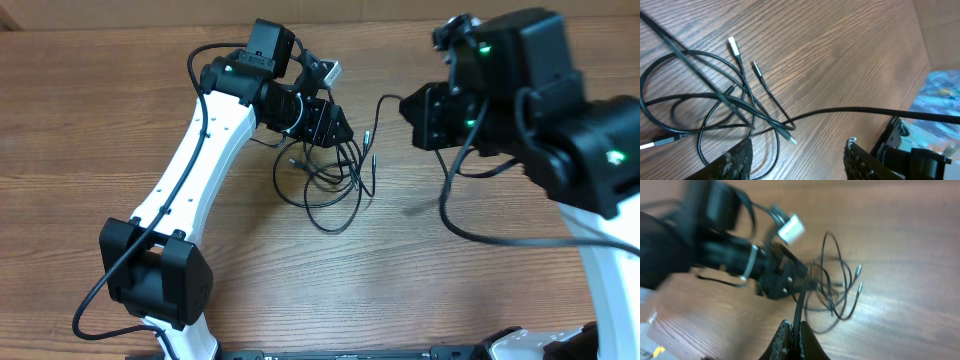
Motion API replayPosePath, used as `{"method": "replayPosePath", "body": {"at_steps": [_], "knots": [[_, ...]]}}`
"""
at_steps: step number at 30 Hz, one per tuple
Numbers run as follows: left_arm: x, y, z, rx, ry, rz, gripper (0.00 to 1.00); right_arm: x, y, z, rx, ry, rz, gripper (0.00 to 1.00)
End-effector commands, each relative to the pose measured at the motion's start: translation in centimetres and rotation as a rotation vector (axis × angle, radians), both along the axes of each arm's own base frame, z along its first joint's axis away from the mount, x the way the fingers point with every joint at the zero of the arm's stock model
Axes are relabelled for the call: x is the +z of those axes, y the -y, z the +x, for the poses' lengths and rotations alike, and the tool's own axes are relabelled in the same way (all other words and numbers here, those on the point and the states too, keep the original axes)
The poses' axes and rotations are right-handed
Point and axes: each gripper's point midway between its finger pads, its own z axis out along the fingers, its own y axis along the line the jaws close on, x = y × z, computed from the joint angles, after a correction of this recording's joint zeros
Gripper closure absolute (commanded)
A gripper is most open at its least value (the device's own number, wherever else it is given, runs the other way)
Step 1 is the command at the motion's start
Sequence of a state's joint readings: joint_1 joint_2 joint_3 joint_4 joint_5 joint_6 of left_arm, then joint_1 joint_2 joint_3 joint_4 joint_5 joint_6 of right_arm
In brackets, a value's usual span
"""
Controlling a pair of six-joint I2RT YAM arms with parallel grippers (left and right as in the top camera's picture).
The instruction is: Untangle cables
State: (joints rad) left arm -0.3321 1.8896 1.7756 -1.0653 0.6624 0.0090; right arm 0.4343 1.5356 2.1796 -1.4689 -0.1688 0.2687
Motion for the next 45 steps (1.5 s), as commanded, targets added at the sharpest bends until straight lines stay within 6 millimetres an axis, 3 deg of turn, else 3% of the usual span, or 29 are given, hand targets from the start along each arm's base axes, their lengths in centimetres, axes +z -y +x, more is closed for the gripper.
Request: {"method": "replayPosePath", "body": {"at_steps": [1,8,14,18,21,24,31,37,45], "knots": [[1.6,0.5,-0.2,-0.036,0.035,-0.045,0.38,5.3,0.5,-0.8,-0.017,0.137,0.070,0.96],[1.3,1.3,-0.7,-0.055,0.044,-0.018,0.28,14.5,2.1,-4.2,-0.036,0.386,0.225,0.96],[0.7,2.1,-1.1,-0.073,0.069,0.031,0.22,20.3,4.2,-8.7,-0.048,0.564,0.348,0.96],[0.2,2.6,-1.3,-0.080,0.089,0.077,0.20,22.8,6.3,-12.1,-0.074,0.665,0.399,0.96],[0.0,2.9,-1.5,-0.087,0.102,0.106,0.20,23.0,8.0,-13.5,-0.126,0.693,0.391,0.96],[-0.2,3.2,-1.8,-0.095,0.100,0.110,0.20,22.2,8.5,-13.4,-0.155,0.668,0.365,0.96],[-2.0,3.3,-2.1,-0.104,0.046,0.133,0.14,19.8,7.4,-11.2,-0.155,0.571,0.310,0.96],[-5.9,4.6,-2.6,-0.142,-0.072,0.126,0.18,18.0,6.5,-9.2,-0.156,0.502,0.271,0.96],[-11.3,6.8,-5.8,-0.186,-0.298,0.157,0.27,16.6,5.9,-7.8,-0.157,0.450,0.240,0.96]]}}
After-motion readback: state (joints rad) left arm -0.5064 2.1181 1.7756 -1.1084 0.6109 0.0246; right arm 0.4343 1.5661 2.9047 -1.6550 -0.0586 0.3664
